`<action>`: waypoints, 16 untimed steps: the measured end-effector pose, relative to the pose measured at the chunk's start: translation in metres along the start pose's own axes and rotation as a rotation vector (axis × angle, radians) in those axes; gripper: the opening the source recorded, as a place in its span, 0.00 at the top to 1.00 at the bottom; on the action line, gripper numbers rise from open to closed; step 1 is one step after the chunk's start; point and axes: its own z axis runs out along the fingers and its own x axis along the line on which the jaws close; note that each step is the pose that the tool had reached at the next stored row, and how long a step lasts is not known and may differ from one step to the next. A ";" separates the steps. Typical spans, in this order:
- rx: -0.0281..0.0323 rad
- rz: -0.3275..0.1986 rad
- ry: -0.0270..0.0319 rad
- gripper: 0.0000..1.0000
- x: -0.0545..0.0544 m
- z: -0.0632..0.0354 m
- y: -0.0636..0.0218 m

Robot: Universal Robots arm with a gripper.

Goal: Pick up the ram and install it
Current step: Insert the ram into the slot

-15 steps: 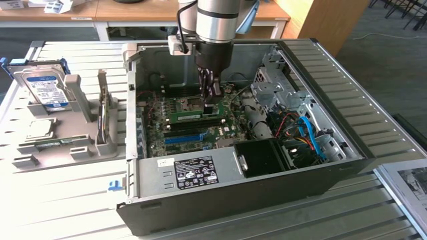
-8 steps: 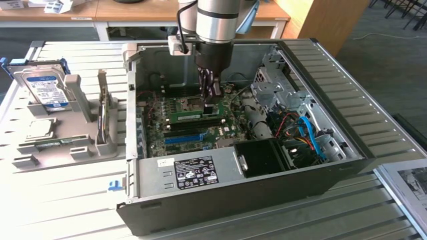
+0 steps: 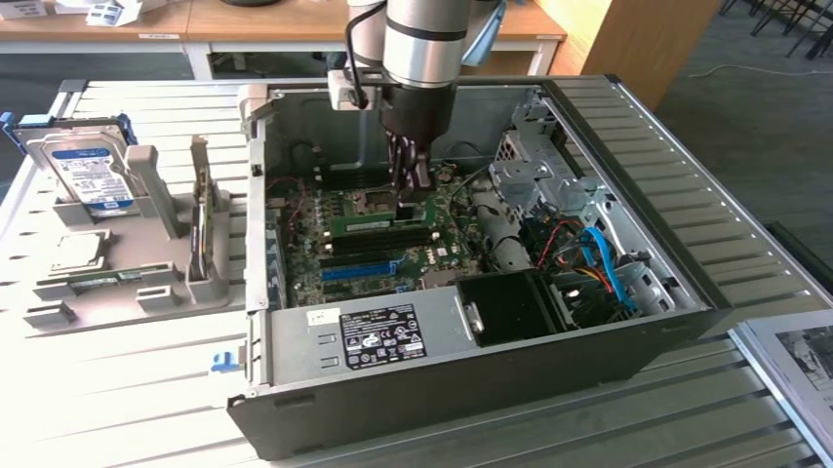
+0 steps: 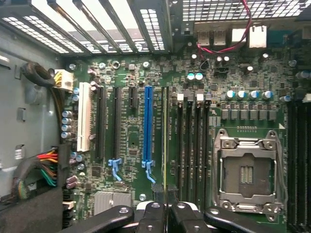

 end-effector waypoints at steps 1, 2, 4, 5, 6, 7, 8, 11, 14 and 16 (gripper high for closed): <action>0.0001 0.000 -0.0061 0.88 0.000 0.0001 0.0000; 0.0000 -0.001 -0.0118 0.88 0.001 0.0001 0.0000; 0.0000 -0.001 -0.0217 0.88 0.002 0.0002 0.0000; 0.0000 -0.001 -0.0270 0.88 0.002 0.0003 0.0000; 0.0000 -0.001 -0.0342 0.88 0.003 0.0004 0.0000; 0.0000 -0.002 -0.0426 0.88 0.003 0.0004 0.0000; 0.0000 -0.002 -0.0512 0.88 0.004 0.0005 0.0000; 0.0000 -0.003 -0.0632 0.88 0.004 0.0006 0.0000; -0.0001 -0.003 -0.0633 0.88 0.004 0.0006 0.0000; 0.0000 -0.003 -0.0633 0.88 0.005 0.0006 -0.0007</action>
